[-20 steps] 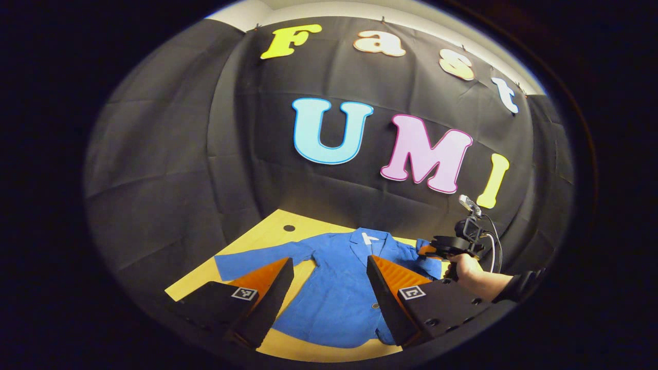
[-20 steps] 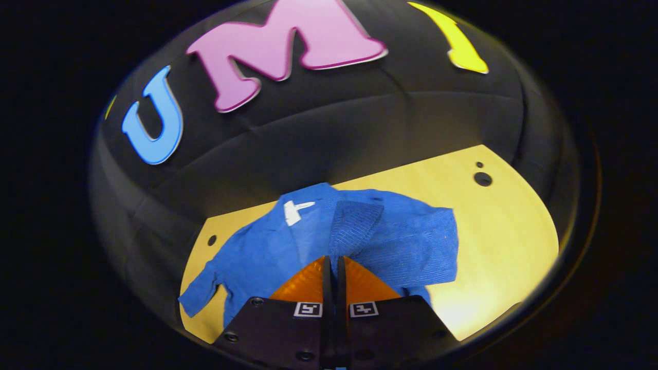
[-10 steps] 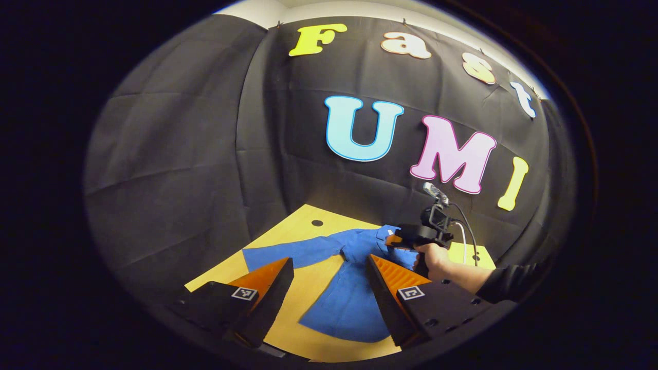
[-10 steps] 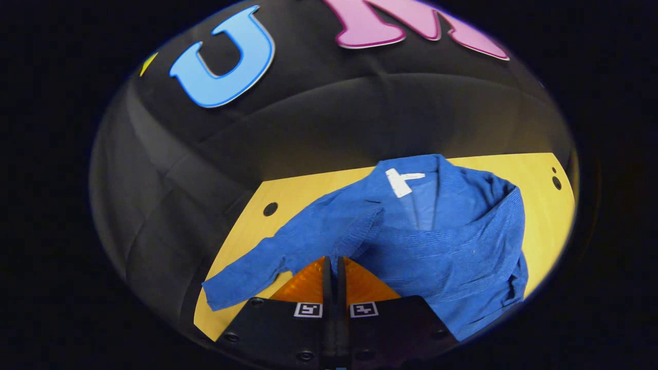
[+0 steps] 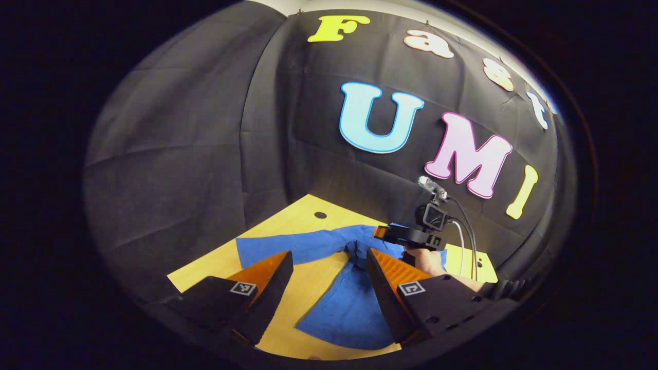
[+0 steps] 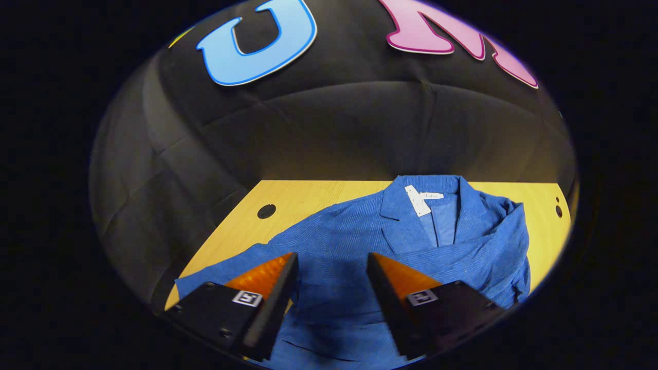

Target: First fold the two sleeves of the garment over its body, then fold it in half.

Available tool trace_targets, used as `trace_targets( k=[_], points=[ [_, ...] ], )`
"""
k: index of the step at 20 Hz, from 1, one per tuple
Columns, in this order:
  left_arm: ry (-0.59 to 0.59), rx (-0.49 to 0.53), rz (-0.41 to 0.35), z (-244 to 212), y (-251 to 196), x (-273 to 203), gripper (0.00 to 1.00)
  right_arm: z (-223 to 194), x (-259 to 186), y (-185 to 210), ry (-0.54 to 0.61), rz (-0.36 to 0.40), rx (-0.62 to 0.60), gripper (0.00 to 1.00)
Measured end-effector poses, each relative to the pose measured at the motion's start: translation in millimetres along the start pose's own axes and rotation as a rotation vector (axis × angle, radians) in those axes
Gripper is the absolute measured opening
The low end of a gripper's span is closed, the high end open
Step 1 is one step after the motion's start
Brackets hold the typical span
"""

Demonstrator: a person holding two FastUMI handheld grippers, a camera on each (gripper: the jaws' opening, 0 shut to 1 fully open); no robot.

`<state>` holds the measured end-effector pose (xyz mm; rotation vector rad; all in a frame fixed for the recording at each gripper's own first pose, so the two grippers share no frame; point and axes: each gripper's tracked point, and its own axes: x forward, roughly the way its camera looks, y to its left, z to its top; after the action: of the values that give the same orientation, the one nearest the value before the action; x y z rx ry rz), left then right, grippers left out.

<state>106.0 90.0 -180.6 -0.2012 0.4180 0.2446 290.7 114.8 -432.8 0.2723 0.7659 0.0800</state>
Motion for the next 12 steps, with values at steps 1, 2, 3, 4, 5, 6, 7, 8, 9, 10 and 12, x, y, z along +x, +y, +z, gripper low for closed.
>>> trace_targets(
  k=[1,2,3,4,5,6,7,8,9,10,12],
  points=[
    [-0.001,-0.01,0.004,-2,7,10,0.84,1,-4,-2,-0.02,0.0,-0.018,0.91],
    [-0.004,-0.024,0.005,-4,12,20,0.84,2,-12,-7,-0.038,-0.002,-0.036,0.98],
    [-0.005,-0.034,0.004,-8,18,28,0.84,3,-21,-12,-0.058,-0.005,-0.052,0.97],
    [-0.011,-0.038,0.011,-9,24,39,0.84,5,-32,-18,-0.078,-0.006,-0.063,0.97],
    [-0.013,-0.039,0.022,-10,33,53,0.81,8,-44,-24,-0.106,-0.008,-0.067,0.97],
    [-0.013,-0.039,0.031,-11,41,64,0.84,12,-57,-30,-0.135,-0.003,-0.064,0.98],
    [-0.01,-0.04,0.037,-12,47,78,0.84,13,-71,-39,-0.164,-0.003,-0.068,0.98],
    [0.001,-0.041,0.05,-13,56,93,0.84,18,-87,-49,-0.199,-0.009,-0.076,0.98],
    [0.024,-0.056,0.064,-15,67,106,0.84,21,-102,-60,-0.231,-0.017,-0.085,0.98],
    [0.031,-0.078,0.073,-19,77,121,0.84,22,-118,-71,-0.26,-0.025,-0.093,0.98],
    [0.065,-0.111,0.129,-32,108,154,0.88,23,-150,-93,-0.317,-0.042,-0.096,0.98]
  ],
)
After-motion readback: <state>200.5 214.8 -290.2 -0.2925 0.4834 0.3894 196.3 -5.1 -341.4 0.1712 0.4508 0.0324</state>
